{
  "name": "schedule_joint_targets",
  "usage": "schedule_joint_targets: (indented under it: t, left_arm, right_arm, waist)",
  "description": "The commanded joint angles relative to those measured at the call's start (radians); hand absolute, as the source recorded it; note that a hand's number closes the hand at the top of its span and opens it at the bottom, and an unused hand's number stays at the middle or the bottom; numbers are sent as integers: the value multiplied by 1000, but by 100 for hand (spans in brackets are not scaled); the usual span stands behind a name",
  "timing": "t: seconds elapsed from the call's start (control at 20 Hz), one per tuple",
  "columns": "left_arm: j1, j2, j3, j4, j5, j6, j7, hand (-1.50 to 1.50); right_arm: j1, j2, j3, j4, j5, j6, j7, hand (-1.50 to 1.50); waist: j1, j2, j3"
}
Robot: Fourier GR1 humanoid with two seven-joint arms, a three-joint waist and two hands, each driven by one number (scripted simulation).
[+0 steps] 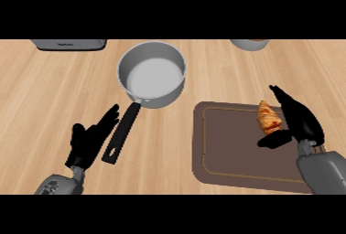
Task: Pick the croissant from the tray and place it in the pot
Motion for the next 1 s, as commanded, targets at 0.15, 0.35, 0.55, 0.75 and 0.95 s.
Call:
schedule_joint_targets:
  t: [0.15, 0.35, 0.55, 0.75, 0.95]
  left_arm:
    - [20, -23, 41, 0, -22, -51, -1, 0]
    - [42, -41, 32, -30, -47, -22, 24, 0]
    - [23, -35, 48, -52, -61, -47, 56, 0]
    - [29, -88, 39, -4, -96, -36, 17, 0]
    - [-13, -42, 105, -29, -50, -104, 51, 0]
  right_arm:
    - [41, -68, -144, 47, -91, 67, -189, -150]
    - [116, 25, -133, 34, -141, 29, -263, -150]
    - [61, 20, -193, 82, -223, 109, -308, -150]
    - [26, 83, -219, 178, -232, 50, -357, -150]
    - [-110, 54, -278, 460, -233, 52, -459, -150]
  waist:
    - [-1, 0, 0]
    - [-1, -1, 0]
    - [0, 0, 0]
    - [2, 0, 0]
    - [11, 3, 1]
